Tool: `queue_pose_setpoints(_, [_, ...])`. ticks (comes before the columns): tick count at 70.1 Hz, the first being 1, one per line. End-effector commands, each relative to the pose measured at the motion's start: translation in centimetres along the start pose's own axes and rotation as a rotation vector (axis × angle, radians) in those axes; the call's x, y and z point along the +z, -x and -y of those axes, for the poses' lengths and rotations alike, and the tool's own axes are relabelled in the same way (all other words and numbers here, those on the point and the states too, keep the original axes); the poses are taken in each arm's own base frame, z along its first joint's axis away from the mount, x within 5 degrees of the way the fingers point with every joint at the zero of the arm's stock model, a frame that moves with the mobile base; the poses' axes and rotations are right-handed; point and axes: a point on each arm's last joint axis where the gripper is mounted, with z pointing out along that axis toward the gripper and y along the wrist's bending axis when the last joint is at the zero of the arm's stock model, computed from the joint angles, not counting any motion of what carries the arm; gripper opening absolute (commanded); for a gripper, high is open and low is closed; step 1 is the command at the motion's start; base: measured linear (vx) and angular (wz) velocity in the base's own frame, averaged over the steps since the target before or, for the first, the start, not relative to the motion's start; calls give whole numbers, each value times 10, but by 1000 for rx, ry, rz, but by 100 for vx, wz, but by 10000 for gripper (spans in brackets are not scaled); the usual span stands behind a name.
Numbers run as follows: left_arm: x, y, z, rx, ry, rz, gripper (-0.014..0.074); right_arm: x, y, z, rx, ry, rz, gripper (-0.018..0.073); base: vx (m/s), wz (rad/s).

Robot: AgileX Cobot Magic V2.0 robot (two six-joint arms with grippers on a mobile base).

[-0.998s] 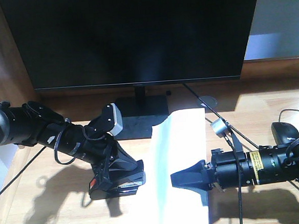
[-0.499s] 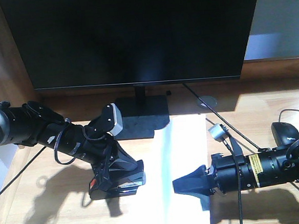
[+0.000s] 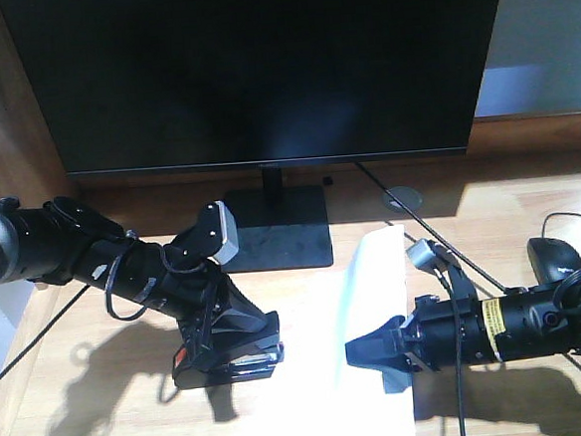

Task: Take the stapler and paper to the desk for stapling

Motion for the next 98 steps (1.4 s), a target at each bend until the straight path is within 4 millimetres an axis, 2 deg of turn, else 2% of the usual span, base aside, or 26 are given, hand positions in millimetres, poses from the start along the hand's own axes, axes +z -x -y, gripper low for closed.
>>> queue_pose_setpoints(1, [-14, 22, 4, 16, 12, 78, -6, -5, 13, -12, -20, 51, 80, -2, 0, 0])
queue_pose_setpoints(31, [-14, 22, 4, 16, 12, 78, -6, -9, 14, -34, -130, 294, 112, -2, 0, 0])
queue_pose_setpoints(64, [-14, 22, 4, 16, 12, 78, -6, -11, 5, -41, -234, 374, 39, -2, 0, 0])
queue_pose_setpoints(82, [-14, 22, 4, 16, 12, 78, -6, -19, 10, -50, -293, 334, 68, -2, 0, 0])
queue_pose_setpoints(98, [-14, 22, 4, 16, 12, 78, -6, -16, 10, -37, -208, 180, 46, -2, 0, 0])
